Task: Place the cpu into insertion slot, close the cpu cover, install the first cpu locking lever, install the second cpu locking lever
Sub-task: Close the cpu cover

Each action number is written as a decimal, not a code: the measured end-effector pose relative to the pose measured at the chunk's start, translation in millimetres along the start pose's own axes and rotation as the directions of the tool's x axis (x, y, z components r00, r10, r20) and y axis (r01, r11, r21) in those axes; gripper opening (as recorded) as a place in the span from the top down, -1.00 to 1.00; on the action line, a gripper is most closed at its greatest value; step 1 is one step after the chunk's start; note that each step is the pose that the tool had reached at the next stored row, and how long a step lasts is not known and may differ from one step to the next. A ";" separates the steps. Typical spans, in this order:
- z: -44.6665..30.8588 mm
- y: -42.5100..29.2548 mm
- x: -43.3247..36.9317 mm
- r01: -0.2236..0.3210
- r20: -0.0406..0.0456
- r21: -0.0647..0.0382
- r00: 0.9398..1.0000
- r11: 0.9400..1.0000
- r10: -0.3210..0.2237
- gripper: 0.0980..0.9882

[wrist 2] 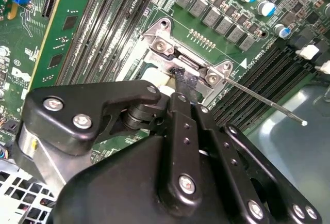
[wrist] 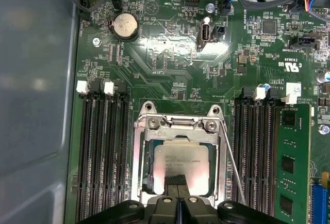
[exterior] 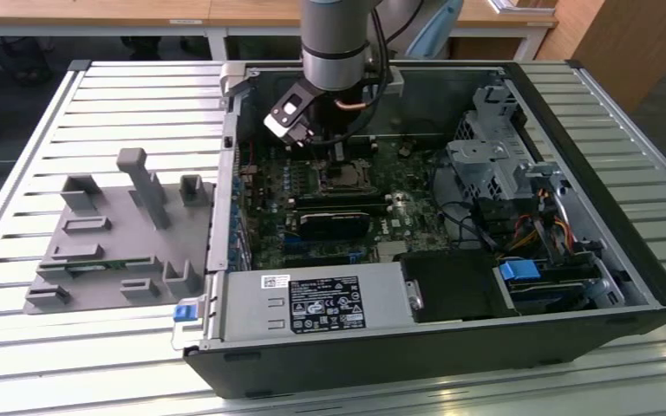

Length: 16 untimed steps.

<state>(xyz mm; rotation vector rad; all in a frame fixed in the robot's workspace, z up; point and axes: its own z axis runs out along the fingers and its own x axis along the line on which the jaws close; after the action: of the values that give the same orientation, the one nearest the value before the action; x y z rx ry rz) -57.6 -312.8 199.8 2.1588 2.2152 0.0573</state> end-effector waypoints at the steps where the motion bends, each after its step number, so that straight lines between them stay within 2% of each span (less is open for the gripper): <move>1: 0.2 0.1 0.0 0.000 0.000 -0.002 1.000 1.000 0.000 0.98; 7: 0.4 1.2 0.1 0.000 0.000 -0.008 1.000 1.000 0.000 0.98; 13: -8.6 1.8 -0.1 0.000 0.000 -0.008 1.000 1.000 0.000 0.98; 16: -8.8 3.9 -0.1 0.000 0.000 -0.008 1.000 1.000 0.000 0.98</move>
<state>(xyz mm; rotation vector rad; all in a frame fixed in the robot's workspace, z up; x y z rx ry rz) -54.3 -312.7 208.8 2.1548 2.2112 0.0664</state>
